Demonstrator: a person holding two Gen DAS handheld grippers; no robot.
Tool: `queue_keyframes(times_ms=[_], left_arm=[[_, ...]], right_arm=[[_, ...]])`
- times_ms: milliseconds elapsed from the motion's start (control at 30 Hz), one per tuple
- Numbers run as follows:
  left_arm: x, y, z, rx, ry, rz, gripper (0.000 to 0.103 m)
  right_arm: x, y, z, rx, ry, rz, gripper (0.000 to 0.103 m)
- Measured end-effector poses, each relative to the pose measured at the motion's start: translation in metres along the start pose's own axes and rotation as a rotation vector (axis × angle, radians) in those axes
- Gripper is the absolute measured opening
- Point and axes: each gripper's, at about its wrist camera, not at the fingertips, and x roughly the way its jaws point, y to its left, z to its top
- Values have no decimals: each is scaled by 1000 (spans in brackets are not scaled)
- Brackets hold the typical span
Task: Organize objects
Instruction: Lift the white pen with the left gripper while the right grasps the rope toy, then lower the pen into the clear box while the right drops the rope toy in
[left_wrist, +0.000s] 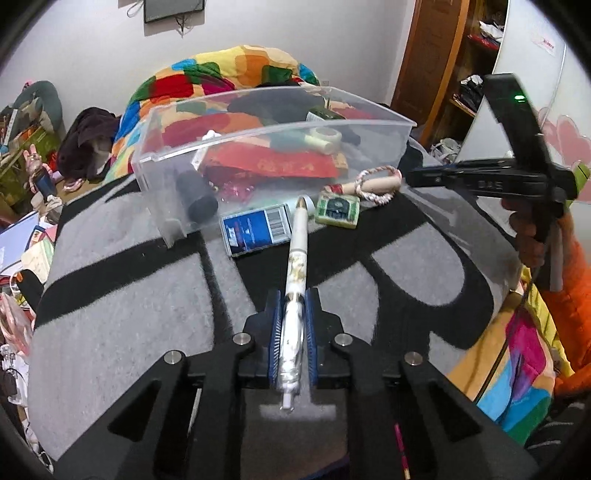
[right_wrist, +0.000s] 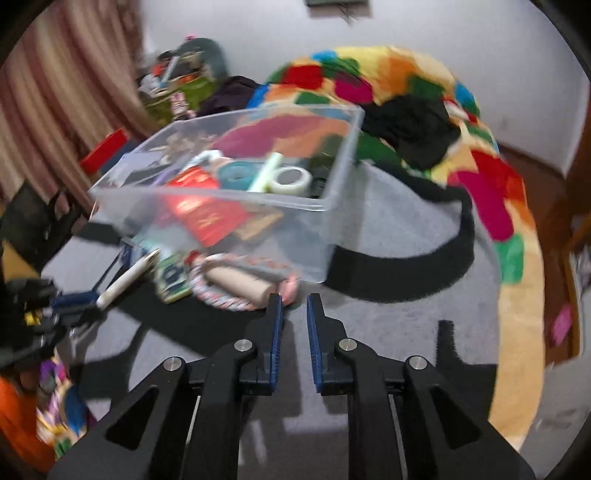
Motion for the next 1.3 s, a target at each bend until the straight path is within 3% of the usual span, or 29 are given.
queue_keyframes(times_ms=[133, 333, 567, 667, 833, 1100, 1300], left_arm=[[5, -2, 5, 11, -5, 14, 18], [18, -6, 8, 28, 2, 19, 20], [20, -10, 6, 29, -30, 29, 18], [17, -11, 5, 21, -48, 61, 11], [5, -9, 6, 3, -90, 59, 10], [-35, -12, 17, -2, -215, 58, 10], [-53, -7, 35, -24, -288, 56, 10]], right_arm=[[10, -3, 2, 37, 18, 35, 15], [4, 1, 2, 26, -6, 37, 25], [17, 12, 5, -9, 3, 10, 25], [14, 21, 4, -50, -20, -14, 10], [2, 24, -4, -69, -46, -21, 10], [-44, 29, -9, -70, -151, 9, 10], [-78, 45, 9, -80, -268, 54, 10]])
